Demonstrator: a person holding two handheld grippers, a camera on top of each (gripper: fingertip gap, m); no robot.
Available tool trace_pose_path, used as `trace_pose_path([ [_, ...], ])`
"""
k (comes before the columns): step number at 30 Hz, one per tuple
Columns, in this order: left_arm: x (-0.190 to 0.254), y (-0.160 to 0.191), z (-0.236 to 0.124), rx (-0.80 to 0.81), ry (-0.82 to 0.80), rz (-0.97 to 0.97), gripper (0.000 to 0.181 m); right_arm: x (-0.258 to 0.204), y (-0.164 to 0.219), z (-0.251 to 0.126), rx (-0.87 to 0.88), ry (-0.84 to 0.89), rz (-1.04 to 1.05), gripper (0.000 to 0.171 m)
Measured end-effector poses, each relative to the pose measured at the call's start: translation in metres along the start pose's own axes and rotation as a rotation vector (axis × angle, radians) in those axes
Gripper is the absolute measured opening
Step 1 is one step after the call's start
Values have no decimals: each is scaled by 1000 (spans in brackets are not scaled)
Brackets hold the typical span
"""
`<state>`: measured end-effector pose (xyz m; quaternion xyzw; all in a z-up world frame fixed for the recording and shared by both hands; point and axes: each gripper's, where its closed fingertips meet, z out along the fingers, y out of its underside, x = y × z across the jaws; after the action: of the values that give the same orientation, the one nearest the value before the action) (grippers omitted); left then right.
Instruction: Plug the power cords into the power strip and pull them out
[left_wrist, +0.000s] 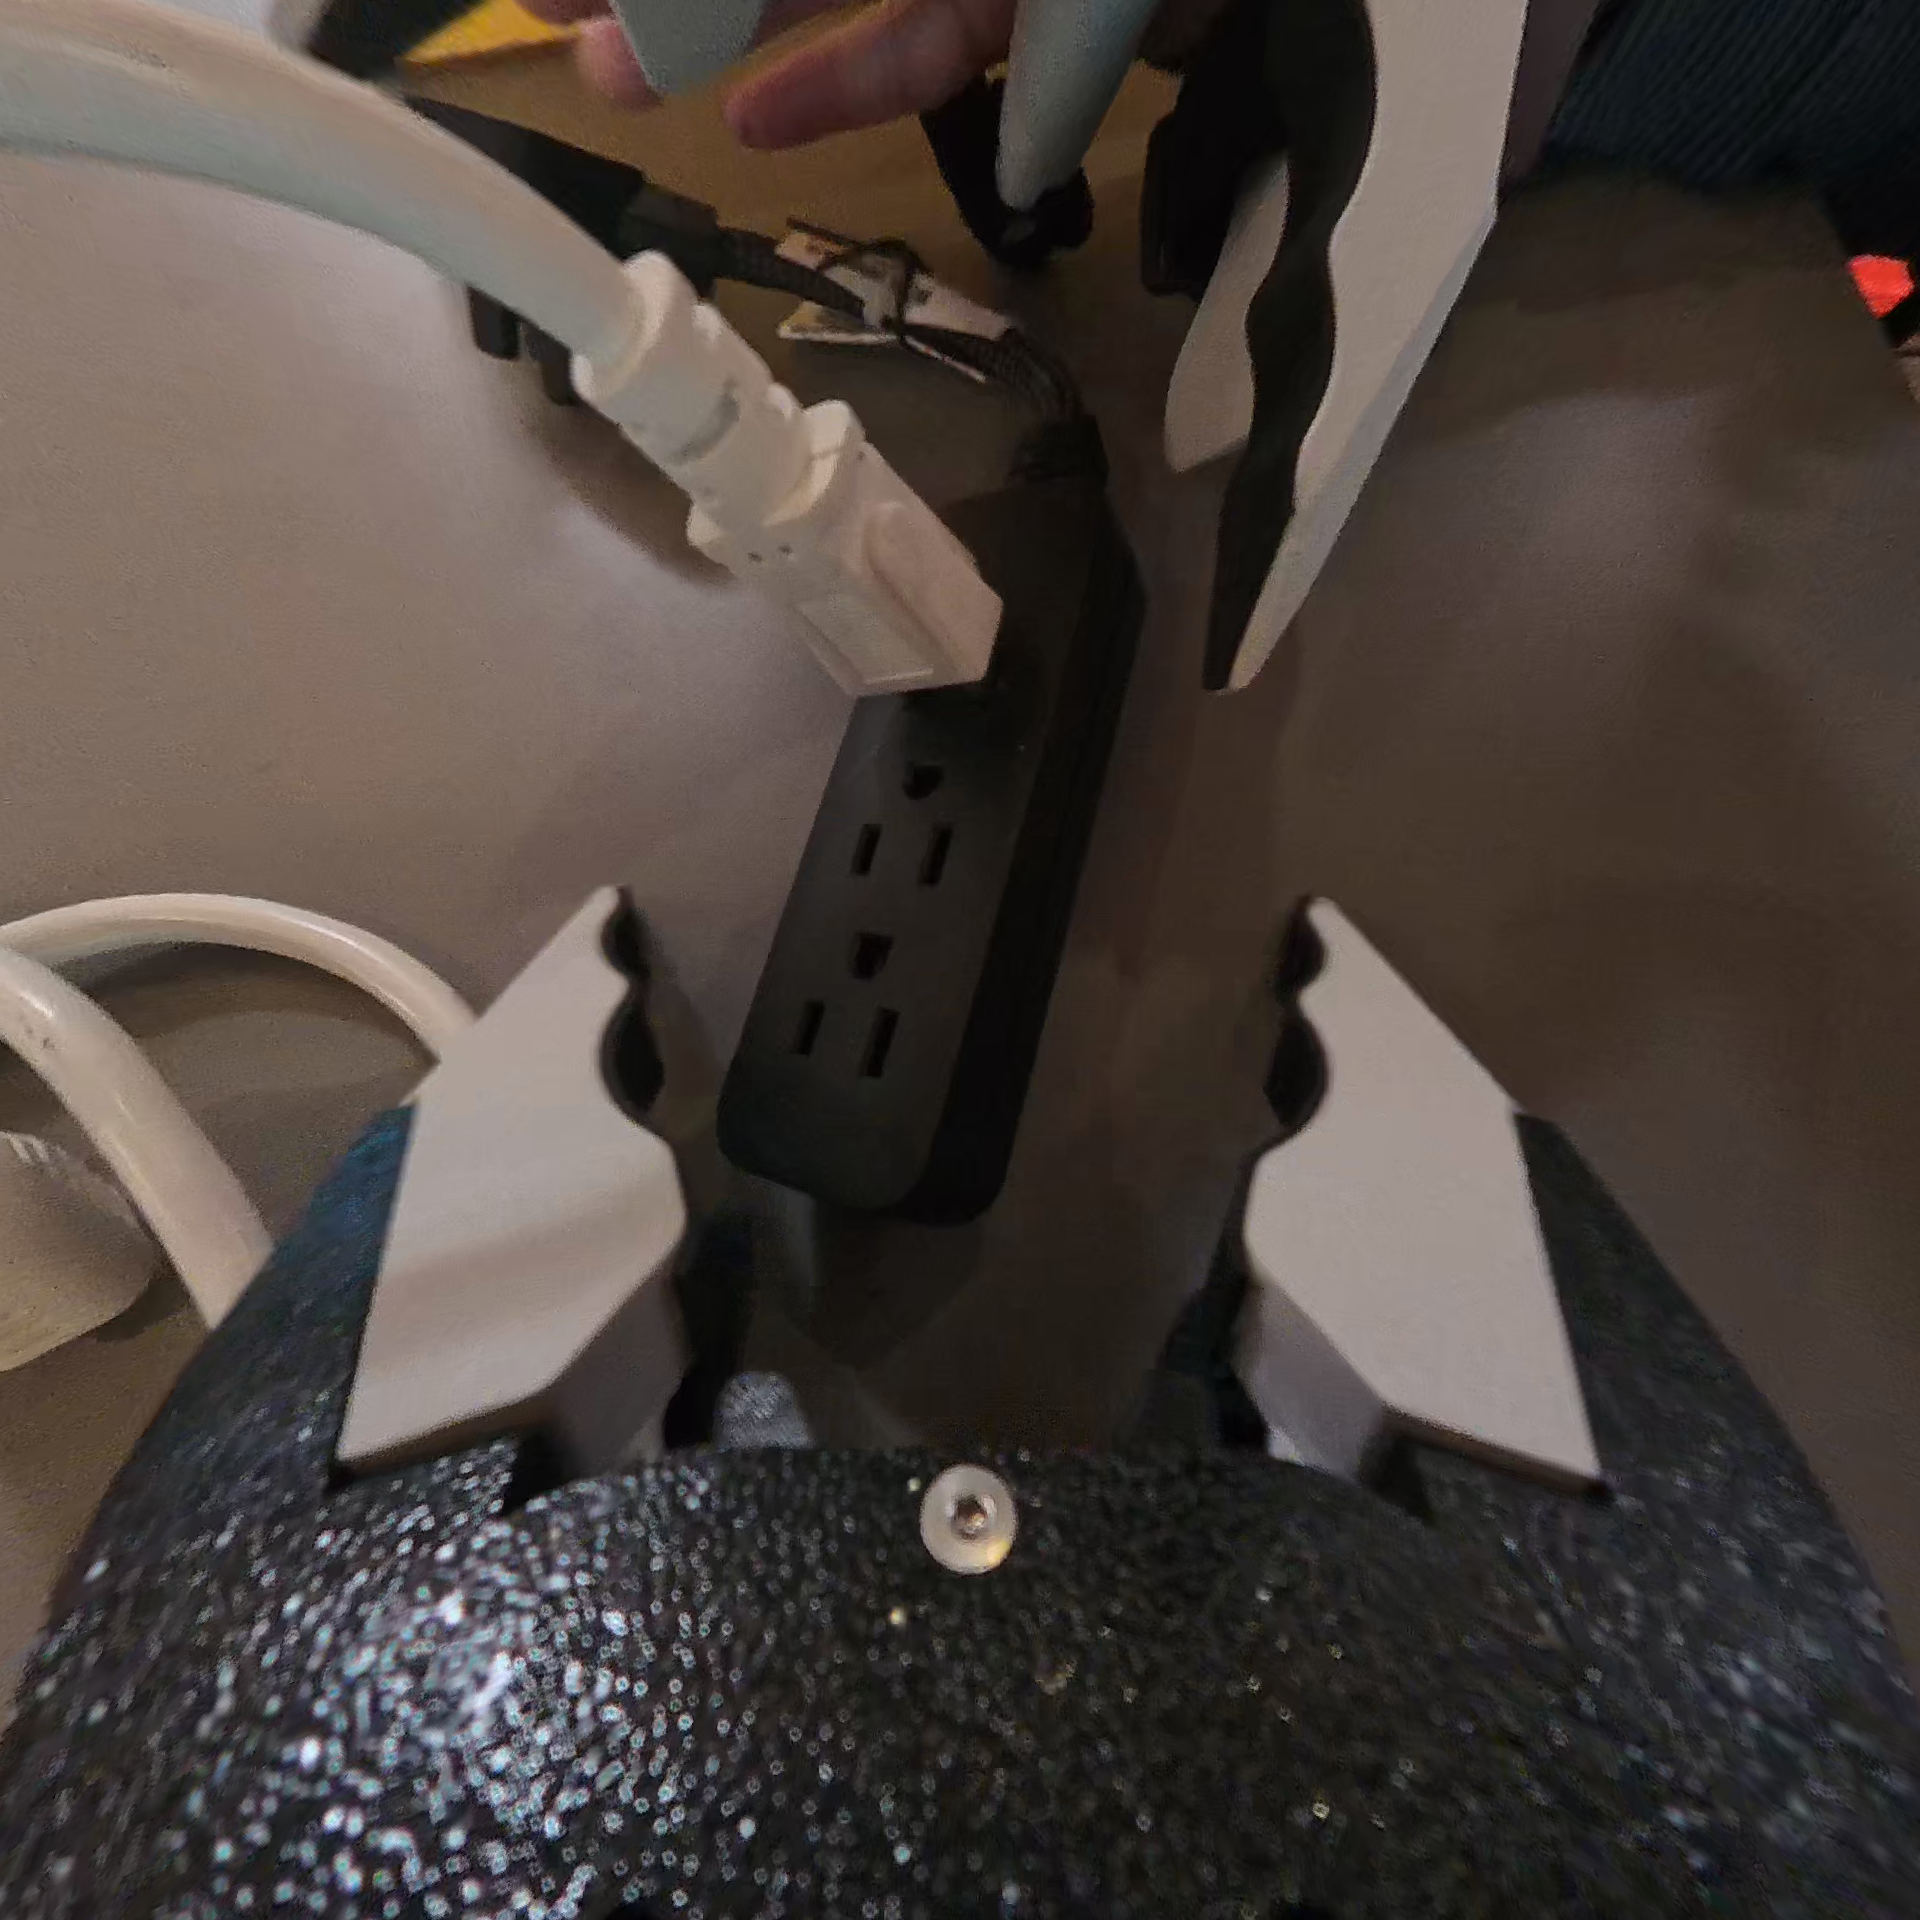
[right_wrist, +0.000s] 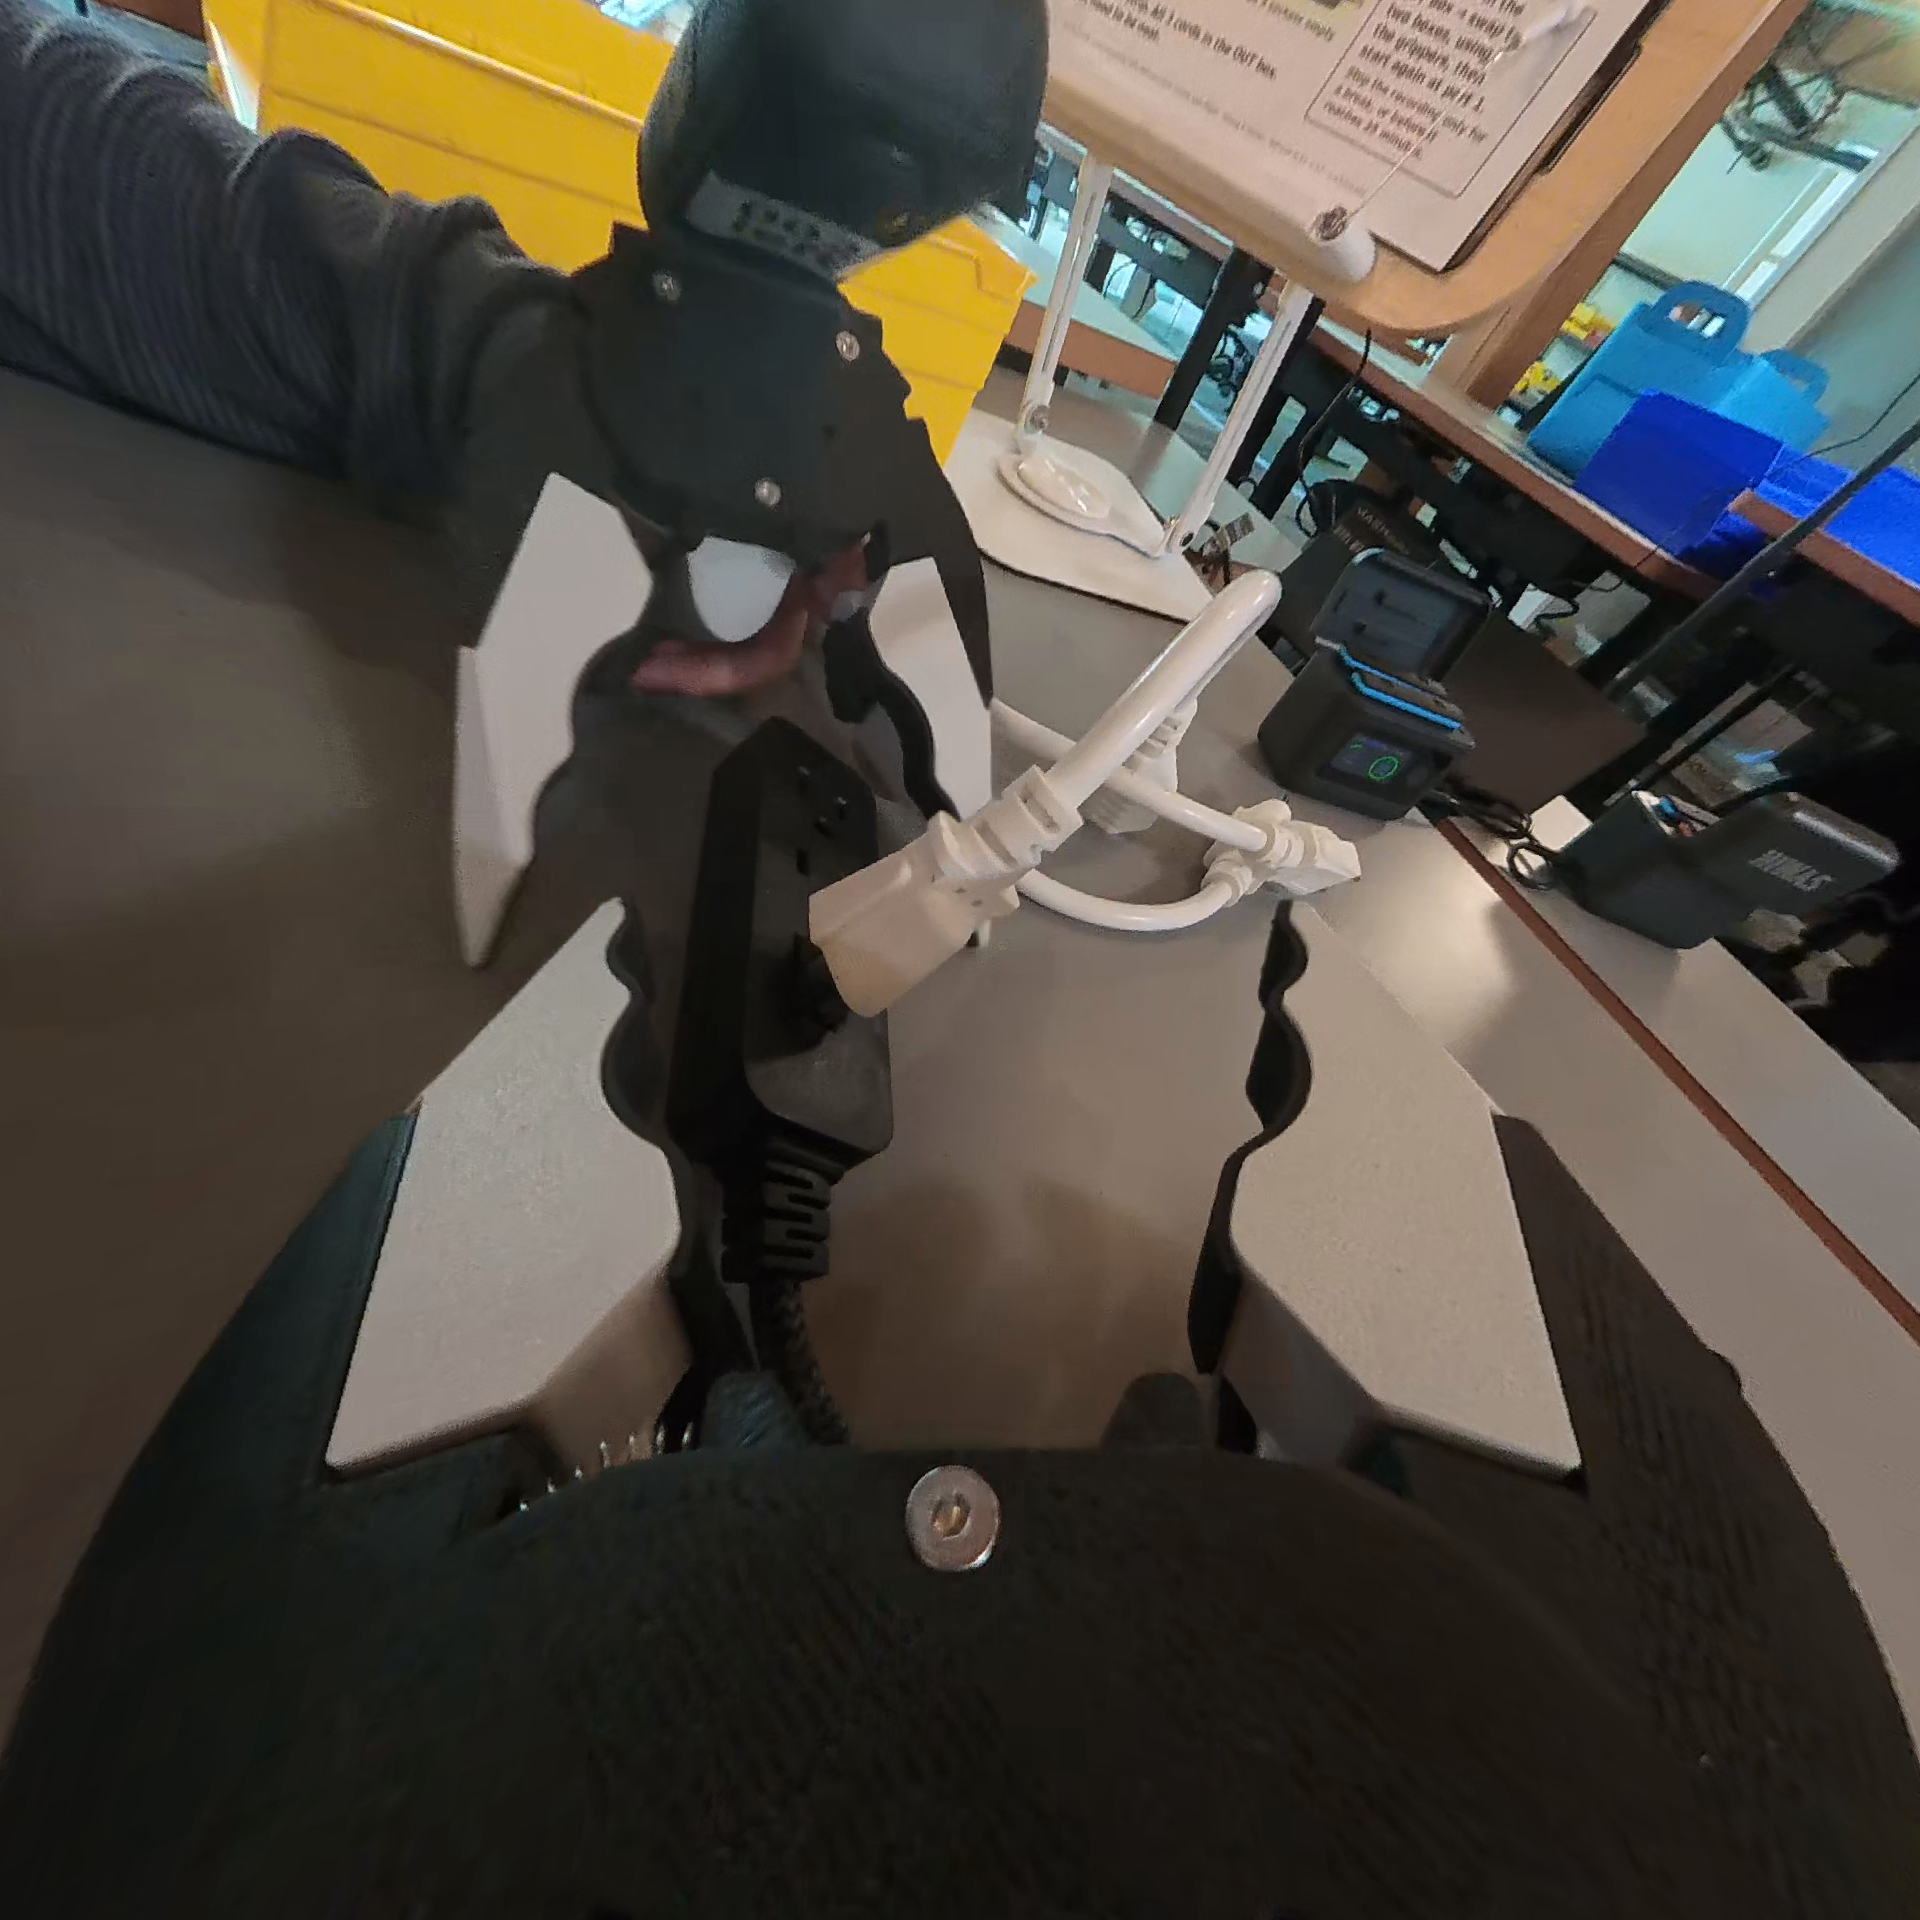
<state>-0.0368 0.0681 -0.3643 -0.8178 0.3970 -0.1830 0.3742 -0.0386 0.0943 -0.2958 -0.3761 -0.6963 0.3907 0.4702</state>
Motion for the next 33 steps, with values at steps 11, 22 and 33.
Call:
trace_pose_path([
  [11, 2, -5, -4, 46, -3, 22, 52, -5, -1, -1, -15, -20, -33, 103],
  [22, -8, -12, -9, 100, -87, 22, 51, 7, -10, -11, -23, 148, -394, 103],
  [33, -35, -26, -24, 107, -308, 50, 50, 14, -18, -1, -280, 392, -825, 104],
])
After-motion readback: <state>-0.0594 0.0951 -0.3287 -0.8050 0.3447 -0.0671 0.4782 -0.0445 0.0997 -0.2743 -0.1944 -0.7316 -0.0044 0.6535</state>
